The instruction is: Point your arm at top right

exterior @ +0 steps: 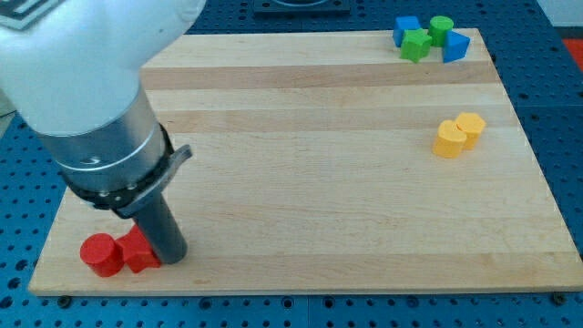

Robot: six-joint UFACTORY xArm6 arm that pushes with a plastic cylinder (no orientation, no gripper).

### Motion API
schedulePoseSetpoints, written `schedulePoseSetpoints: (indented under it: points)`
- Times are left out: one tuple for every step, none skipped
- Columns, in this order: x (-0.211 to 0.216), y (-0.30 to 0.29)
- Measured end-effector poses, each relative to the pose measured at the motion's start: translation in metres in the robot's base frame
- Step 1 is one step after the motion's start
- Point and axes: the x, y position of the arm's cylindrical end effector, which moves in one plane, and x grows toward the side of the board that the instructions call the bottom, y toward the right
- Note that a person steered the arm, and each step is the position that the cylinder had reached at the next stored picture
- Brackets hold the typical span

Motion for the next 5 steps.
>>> schedulePoseSetpoints:
  points:
    - [0.0,-0.021]
    - [0.0,-0.025]
    - [-0.001,-0.025]
    - [-0.014,-0.005]
    - [-0.046,0.073]
